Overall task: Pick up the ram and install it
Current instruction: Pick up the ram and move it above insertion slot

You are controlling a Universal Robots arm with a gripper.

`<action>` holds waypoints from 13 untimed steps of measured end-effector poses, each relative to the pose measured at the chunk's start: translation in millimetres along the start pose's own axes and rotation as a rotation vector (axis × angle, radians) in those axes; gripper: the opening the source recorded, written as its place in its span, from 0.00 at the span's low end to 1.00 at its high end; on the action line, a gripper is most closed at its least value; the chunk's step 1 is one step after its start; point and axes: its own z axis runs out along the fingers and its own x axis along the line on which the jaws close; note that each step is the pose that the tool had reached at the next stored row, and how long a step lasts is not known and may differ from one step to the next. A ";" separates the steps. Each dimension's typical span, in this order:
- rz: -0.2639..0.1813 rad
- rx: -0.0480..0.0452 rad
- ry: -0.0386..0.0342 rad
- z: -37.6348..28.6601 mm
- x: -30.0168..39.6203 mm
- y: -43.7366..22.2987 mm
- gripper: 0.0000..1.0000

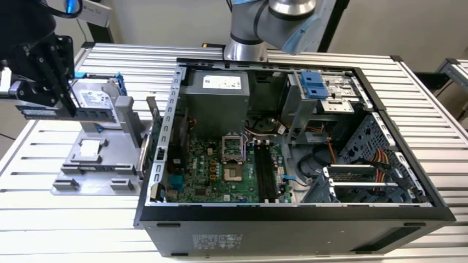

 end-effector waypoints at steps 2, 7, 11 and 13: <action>0.000 -0.0001 0.0001 -0.1 -0.1 -2.0 0.00; 0.000 0.0001 -0.0001 0.0 -0.3 -6.8 0.00; -0.001 0.0000 0.0000 -0.2 -0.4 -10.0 0.00; -0.001 0.0000 0.0001 -0.2 -0.5 -11.3 0.00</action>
